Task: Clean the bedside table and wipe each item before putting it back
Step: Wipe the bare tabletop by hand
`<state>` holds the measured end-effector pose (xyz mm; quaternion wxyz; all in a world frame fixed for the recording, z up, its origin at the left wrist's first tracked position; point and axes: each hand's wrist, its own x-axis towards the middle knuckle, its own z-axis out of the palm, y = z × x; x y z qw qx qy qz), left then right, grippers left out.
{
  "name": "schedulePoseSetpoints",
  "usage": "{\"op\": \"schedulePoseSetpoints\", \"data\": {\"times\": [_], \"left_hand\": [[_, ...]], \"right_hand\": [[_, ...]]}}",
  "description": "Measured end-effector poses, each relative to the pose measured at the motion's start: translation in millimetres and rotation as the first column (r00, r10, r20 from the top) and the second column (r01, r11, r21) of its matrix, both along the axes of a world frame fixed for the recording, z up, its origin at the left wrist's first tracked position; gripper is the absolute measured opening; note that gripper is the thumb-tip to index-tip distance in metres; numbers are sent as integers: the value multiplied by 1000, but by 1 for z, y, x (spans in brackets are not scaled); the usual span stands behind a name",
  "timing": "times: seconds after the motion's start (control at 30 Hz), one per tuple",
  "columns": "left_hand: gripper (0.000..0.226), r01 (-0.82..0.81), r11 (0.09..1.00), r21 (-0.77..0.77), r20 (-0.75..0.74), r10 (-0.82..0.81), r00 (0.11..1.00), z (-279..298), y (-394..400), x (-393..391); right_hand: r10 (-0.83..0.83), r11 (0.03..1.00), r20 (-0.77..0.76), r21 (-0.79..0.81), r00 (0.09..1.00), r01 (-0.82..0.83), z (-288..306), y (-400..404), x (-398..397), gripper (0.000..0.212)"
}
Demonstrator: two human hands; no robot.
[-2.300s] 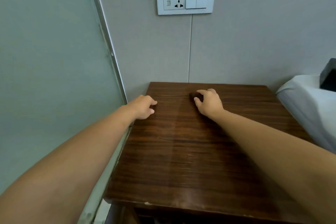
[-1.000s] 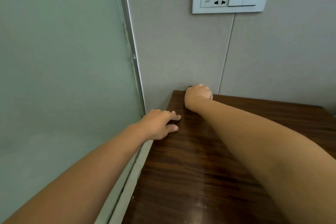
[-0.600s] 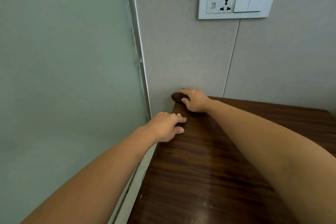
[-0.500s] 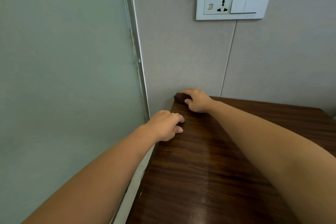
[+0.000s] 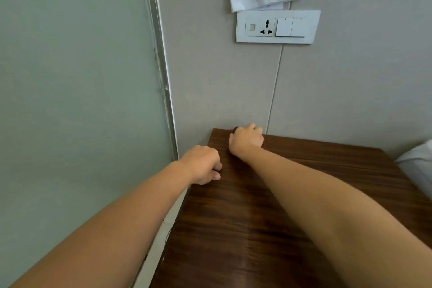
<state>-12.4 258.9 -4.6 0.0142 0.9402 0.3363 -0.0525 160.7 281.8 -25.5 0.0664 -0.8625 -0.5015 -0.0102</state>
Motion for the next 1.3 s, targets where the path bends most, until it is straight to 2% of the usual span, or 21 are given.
{"op": "schedulePoseSetpoints", "data": {"times": [0.07, 0.13, 0.2, 0.33, 0.4, 0.47, 0.53, 0.57, 0.67, 0.7, 0.77, 0.87, 0.93, 0.97, 1.0, 1.03, 1.1, 1.17, 1.23, 1.3], "left_hand": [[28, 2, 1000, -15, 18, -2, 1000, -3, 1, -2], [30, 4, 999, -38, 60, -1, 998, -7, 2, -7], [33, 12, 999, -49, 121, -6, 993, -12, 4, -13], [38, 14, 998, -66, 205, 0, 979, -19, 0, -18], [38, 13, 998, -59, 211, -1, 977, -19, 0, -18], [37, 1, 998, -65, 198, 12, 980, -18, 0, -17], [37, -12, 997, -75, 194, 27, 981, -19, 1, -18], [37, -16, 996, -84, 193, 32, 981, -20, 0, -18], [40, -46, 992, -115, 202, 68, 977, -22, 1, -16], [40, -57, 992, -116, 204, 80, 976, -22, 3, -16], [41, -65, 992, -112, 211, 88, 974, -23, 3, -14], [37, -84, 984, -159, 248, 122, 961, -22, 5, -16], [19, -94, 941, -325, 353, 213, 911, -20, 14, -22], [12, -93, 914, -395, 371, 251, 894, -18, 18, -27], [17, -101, 903, -418, 360, 267, 894, -14, 21, -31], [32, -115, 907, -406, 319, 259, 912, -11, 23, -34], [61, -150, 936, -318, 170, 212, 962, -7, 23, -36], [73, -202, 940, -273, 72, 229, 971, -6, 21, -35], [83, -245, 931, -271, -4, 254, 967, -1, 22, -31], [91, -304, 921, -243, -100, 288, 952, 3, 26, -25]], "right_hand": [[202, 979, -58, 43, 978, -199, -4, 12, -14, 55], [445, 896, -143, 60, 884, -441, -8, 14, -13, 56], [519, 855, -192, 89, 833, -512, -12, 13, 7, 58], [325, 941, -188, 161, 927, -297, -16, 2, 32, 65], [239, 960, -86, 167, 967, -223, -16, -11, 15, 61], [317, 933, -15, 183, 948, -309, -20, -27, 1, 59], [430, 893, -29, 161, 902, -420, -24, -36, 13, 60], [402, 909, -47, 139, 914, -393, -20, -36, 27, 62], [96, 992, -69, 86, 993, -90, -10, -32, 56, 62], [88, 994, -40, 72, 995, -85, -10, -34, 55, 61], [262, 961, -32, 101, 964, -258, -11, -51, 48, 57], [629, 776, -138, 162, 765, -609, -14, -107, 42, 51], [696, 716, -194, 132, 691, -685, -9, -129, 53, 47], [691, 722, -174, 112, 702, -683, -7, -127, 63, 46], [659, 752, -134, 102, 740, -651, -6, -118, 73, 45], [580, 814, -103, 101, 808, -572, -6, -105, 84, 46], [323, 946, -89, 64, 942, -318, -7, -79, 91, 52], [202, 978, -103, 71, 974, -195, -16, -63, 79, 57], [311, 948, -158, 123, 937, -294, -22, -65, 52, 57], [504, 864, -211, 128, 838, -487, -23, -81, 24, 54]]}}
